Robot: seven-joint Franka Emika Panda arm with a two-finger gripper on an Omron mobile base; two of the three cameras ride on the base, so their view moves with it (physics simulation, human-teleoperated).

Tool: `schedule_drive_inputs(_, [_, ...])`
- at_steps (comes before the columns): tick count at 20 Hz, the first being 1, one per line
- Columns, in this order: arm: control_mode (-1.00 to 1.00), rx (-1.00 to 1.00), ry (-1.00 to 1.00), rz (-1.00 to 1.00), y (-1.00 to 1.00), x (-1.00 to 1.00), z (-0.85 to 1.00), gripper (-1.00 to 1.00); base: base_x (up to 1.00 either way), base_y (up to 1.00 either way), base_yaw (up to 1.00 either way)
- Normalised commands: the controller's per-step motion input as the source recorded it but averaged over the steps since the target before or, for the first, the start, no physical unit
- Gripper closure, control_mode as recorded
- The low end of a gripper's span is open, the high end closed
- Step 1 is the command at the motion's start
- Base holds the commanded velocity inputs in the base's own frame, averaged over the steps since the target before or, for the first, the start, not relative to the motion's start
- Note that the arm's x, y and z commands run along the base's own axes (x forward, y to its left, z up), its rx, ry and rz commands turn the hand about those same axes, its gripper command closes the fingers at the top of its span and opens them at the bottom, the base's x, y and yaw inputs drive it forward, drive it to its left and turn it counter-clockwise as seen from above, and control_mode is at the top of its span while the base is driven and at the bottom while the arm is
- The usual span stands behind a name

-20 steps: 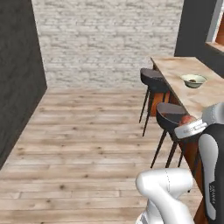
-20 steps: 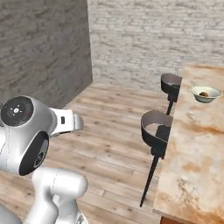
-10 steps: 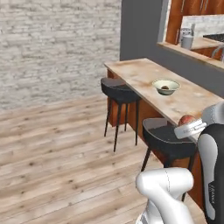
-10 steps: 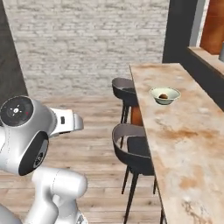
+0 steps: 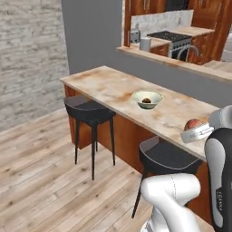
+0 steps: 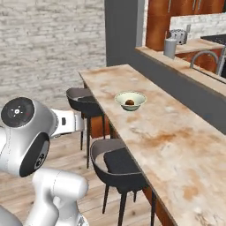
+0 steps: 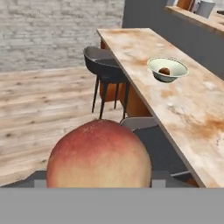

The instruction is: Retrieve the orange and peach from the fridge and place them into the bowl on the dining table.

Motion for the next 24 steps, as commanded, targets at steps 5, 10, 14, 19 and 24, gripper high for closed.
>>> schedule_drive_inputs(5, [1.00,0.00,0.00,0.00,0.00,0.00,0.00,1.00,0.19,0.75,-0.55])
schedule_drive_inputs(10, [1.00,0.00,0.00,0.00,0.00,0.00,0.00,1.00,0.02,0.90,-0.52])
schedule_drive_inputs(14, [1.00,0.00,0.00,0.00,0.00,0.00,0.00,1.00,0.03,0.97,-0.50])
schedule_drive_inputs(19, [1.00,0.00,0.00,0.00,0.00,0.00,0.00,1.00,0.35,0.84,-0.47])
schedule_drive_inputs(24, [1.00,0.00,0.00,0.00,0.00,0.00,0.00,1.00,0.84,0.64,-0.45])
